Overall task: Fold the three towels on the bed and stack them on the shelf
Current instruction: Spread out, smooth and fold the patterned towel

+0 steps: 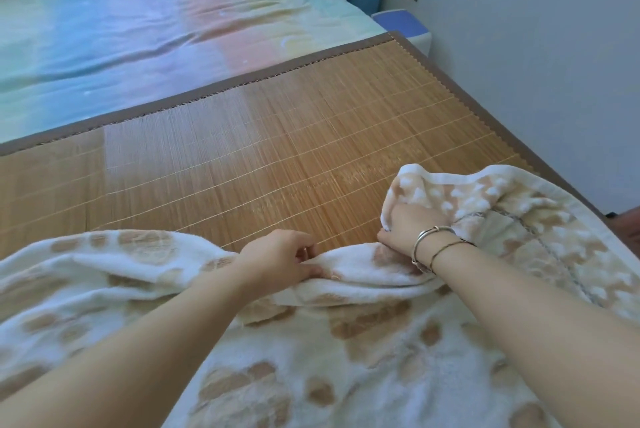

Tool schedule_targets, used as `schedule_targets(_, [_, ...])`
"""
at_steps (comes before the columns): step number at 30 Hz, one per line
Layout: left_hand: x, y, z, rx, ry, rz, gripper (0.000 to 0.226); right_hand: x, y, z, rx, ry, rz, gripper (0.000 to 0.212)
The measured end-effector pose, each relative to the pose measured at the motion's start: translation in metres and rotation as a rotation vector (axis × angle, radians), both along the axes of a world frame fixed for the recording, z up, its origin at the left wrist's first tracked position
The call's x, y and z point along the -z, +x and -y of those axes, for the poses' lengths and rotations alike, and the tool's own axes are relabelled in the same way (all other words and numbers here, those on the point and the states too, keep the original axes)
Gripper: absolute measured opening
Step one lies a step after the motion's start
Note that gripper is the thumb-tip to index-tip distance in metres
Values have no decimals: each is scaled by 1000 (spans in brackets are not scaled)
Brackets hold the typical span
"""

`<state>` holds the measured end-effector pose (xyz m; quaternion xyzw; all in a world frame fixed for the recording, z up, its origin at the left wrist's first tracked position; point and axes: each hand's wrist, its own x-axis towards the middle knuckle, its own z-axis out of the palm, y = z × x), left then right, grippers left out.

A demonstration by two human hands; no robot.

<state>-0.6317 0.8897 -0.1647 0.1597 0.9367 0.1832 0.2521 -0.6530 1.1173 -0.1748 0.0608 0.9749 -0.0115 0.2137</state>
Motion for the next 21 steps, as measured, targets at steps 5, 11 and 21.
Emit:
schedule_targets(5, [-7,-20,1,-124,60,-15,10,-11,-30,5,210,-169,-24,15])
schedule_targets(11, [-17,-62,3,-353,252,153,6,-35,-67,6,353,-310,347,49])
schedule_targets(21, [14,-73,0,-471,318,182,5,-1,-69,2,252,-153,-100,33])
